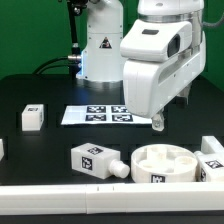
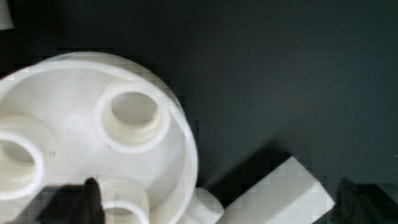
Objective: Assemble stool
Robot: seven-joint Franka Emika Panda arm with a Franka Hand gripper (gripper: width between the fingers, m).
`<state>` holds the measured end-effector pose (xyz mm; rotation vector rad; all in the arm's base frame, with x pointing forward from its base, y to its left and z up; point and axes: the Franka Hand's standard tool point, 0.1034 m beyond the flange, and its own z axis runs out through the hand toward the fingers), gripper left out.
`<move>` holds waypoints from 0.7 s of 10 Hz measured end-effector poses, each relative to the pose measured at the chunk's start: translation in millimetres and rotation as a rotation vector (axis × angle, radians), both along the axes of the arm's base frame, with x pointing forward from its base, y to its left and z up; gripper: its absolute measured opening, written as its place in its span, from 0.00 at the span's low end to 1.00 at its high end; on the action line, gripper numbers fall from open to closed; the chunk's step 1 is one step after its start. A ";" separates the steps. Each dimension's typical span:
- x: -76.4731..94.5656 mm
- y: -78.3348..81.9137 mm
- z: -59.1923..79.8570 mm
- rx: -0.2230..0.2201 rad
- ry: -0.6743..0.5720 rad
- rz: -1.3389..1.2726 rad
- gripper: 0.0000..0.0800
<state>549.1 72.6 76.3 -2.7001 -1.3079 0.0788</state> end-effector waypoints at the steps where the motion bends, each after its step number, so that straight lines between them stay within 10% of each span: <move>1: -0.7 0.8 -1.0 0.011 0.013 -0.001 0.81; 7: 22.7 9.8 11.9 -0.062 -0.066 0.083 0.81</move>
Offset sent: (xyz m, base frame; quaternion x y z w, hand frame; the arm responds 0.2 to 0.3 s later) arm 0.0000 0.0000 0.0000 0.0000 0.0000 0.0000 1.0000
